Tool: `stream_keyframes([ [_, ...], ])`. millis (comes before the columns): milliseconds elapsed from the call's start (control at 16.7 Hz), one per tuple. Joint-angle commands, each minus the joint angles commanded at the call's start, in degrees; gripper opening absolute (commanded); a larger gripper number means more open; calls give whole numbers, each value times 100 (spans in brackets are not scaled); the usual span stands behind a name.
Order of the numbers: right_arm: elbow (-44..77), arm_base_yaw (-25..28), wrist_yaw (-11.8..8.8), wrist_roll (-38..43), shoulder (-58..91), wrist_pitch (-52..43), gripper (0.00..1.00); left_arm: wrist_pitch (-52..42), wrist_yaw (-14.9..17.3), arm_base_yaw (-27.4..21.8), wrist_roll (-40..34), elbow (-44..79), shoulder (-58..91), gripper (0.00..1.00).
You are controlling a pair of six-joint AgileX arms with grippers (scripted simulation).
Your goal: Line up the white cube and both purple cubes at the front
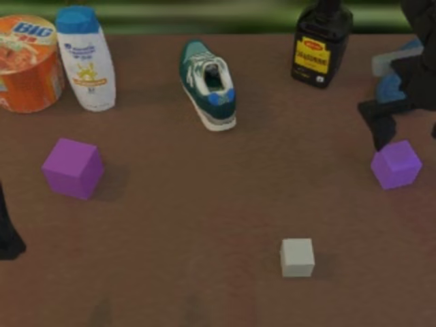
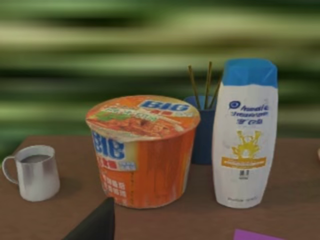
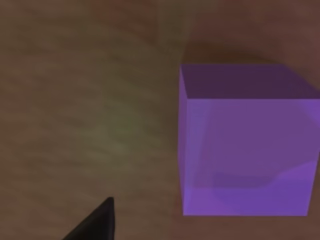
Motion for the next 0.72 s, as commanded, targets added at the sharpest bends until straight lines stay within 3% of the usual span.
stream_keyframes([
  [420, -72, -20, 1, -7, 41, 100, 100, 3, 0, 1, -1, -2, -4, 100],
  [720, -708, 0, 4, 7, 455, 1219, 100, 3, 0, 1, -1, -2, -4, 100],
])
